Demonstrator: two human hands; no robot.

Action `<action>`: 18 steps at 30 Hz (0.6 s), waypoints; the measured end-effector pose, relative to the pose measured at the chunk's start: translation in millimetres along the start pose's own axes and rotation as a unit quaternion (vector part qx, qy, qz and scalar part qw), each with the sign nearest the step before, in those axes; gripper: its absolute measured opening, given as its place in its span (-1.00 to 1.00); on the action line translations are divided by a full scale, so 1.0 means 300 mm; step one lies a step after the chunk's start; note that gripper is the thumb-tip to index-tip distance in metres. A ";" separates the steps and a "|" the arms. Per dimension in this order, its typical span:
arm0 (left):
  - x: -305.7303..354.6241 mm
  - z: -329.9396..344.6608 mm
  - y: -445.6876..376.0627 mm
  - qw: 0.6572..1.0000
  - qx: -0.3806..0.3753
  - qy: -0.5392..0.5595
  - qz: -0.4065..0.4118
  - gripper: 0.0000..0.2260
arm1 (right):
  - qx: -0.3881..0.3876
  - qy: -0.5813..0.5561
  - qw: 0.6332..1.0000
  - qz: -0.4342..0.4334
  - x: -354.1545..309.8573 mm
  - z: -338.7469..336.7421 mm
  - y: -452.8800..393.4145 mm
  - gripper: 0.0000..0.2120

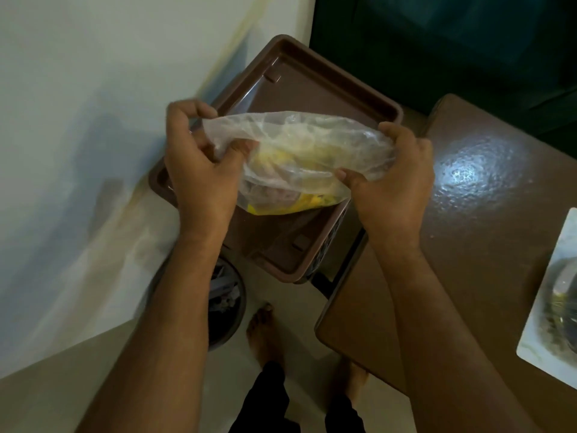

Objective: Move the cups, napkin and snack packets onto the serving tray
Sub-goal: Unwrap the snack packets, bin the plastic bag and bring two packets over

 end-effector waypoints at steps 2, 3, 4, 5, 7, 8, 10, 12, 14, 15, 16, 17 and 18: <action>-0.028 -0.011 -0.019 0.993 -0.038 0.081 -0.075 -0.40 | 0.024 0.000 1.000 0.008 0.007 -0.002 -0.004 -0.36; -0.038 -0.017 -0.027 0.989 -0.061 0.094 -0.094 -0.37 | 0.039 -0.006 0.999 0.010 0.009 -0.005 -0.007 -0.42; -0.047 -0.022 -0.030 0.990 -0.078 0.076 -0.094 -0.41 | 0.053 -0.011 0.998 0.009 0.008 -0.005 -0.009 -0.47; -0.054 -0.025 -0.029 0.992 -0.085 0.049 -0.085 -0.49 | 0.067 -0.012 0.998 0.006 0.004 -0.006 -0.010 -0.54; -0.058 -0.024 -0.020 0.996 -0.063 0.027 -0.065 -0.71 | 0.090 -0.017 0.996 -0.005 -0.011 -0.002 -0.010 -0.64; -0.059 -0.024 -0.018 0.996 -0.047 0.038 -0.060 -0.79 | 0.099 -0.028 0.995 -0.010 -0.021 0.001 -0.009 -0.68; -0.058 -0.021 -0.024 0.996 -0.024 0.060 -0.059 -0.85 | 0.111 -0.052 0.992 -0.022 -0.040 0.003 -0.011 -0.71; -0.058 -0.019 -0.037 0.996 -0.002 0.066 -0.058 -0.84 | 0.108 -0.072 0.991 -0.035 -0.049 0.005 -0.020 -0.75; -0.053 -0.017 -0.050 0.997 0.016 0.060 -0.049 -0.77 | 0.088 -0.104 0.990 -0.043 -0.054 0.009 -0.032 -0.77; -0.050 -0.015 -0.059 0.998 0.019 0.053 -0.038 -0.75 | 0.080 -0.121 0.988 -0.045 -0.057 0.012 -0.038 -0.77; -0.046 -0.013 -0.068 0.999 0.018 0.043 -0.023 -0.74 | 0.078 -0.135 0.987 -0.048 -0.060 0.014 -0.043 -0.77; -0.042 -0.012 -0.079 0.999 0.017 0.027 -0.008 -0.74 | 0.079 -0.145 0.985 -0.054 -0.065 0.017 -0.049 -0.78; -0.037 -0.011 -0.090 1.000 0.017 0.011 0.006 -0.75 | 0.082 -0.148 0.984 -0.061 -0.072 0.019 -0.054 -0.79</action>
Point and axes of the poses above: each hand's wrist, its own y-axis away from the middle knuckle, its own z-axis out of the palm, x = y × z, the point moved 2 cm from there along -y, towards the middle knuckle, and after that the axes turned 5 degrees about y, right-handed, at the moved point
